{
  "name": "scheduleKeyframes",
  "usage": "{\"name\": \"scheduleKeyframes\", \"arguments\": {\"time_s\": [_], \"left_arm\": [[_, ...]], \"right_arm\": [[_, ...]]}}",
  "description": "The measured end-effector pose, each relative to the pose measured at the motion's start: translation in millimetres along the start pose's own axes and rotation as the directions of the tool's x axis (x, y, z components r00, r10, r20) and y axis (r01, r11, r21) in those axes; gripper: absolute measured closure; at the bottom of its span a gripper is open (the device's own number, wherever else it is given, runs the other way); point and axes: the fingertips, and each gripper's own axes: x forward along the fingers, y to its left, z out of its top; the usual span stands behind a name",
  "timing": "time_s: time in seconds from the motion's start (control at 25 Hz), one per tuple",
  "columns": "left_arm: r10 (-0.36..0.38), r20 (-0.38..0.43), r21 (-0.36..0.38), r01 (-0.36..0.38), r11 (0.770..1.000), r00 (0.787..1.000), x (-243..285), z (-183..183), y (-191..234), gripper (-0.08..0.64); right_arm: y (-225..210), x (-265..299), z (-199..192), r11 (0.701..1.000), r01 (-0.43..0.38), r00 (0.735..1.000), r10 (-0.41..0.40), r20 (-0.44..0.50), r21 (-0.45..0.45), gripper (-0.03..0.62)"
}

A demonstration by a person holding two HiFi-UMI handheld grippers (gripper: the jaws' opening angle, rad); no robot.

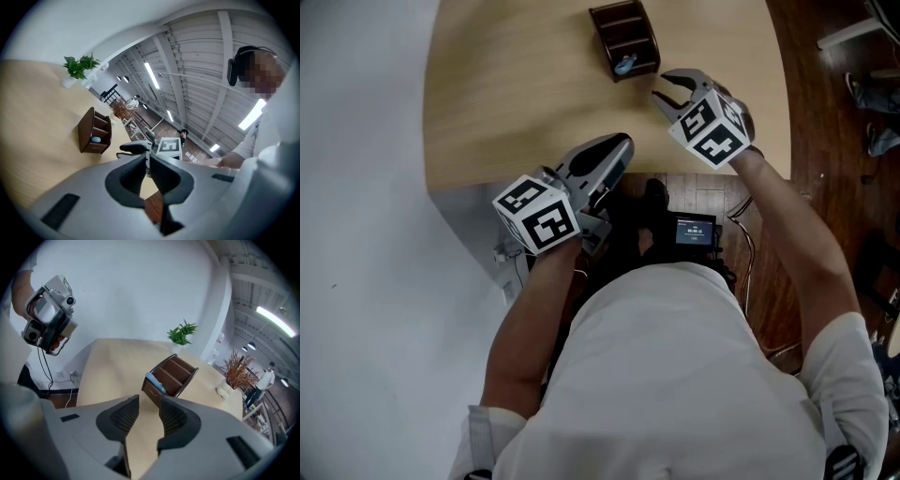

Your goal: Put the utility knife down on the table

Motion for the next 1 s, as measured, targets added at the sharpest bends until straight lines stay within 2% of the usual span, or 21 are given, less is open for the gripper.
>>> {"name": "scheduleKeyframes", "arguments": {"time_s": [0.44,0.72,1.0], "left_arm": [[-0.033,-0.041,0.011,0.033,0.999,0.999,3.8,-9.9,-1.7,0.554],[-0.047,-0.024,0.023,0.047,0.999,0.999,-6.3,3.1,-20.6,0.554],[-0.066,0.0,0.048,0.066,0.997,0.998,-26.2,5.3,-43.8,0.554]], "right_arm": [[8.7,-22.2,-23.1,0.993,0.015,1.0,-0.013,-0.021,0.118,0.477],[11.0,-53.6,-12.0,0.979,0.032,0.999,-0.033,0.003,0.2,0.479],[26.0,-90.3,5.0,0.973,0.058,0.997,-0.069,0.042,0.223,0.479]]}}
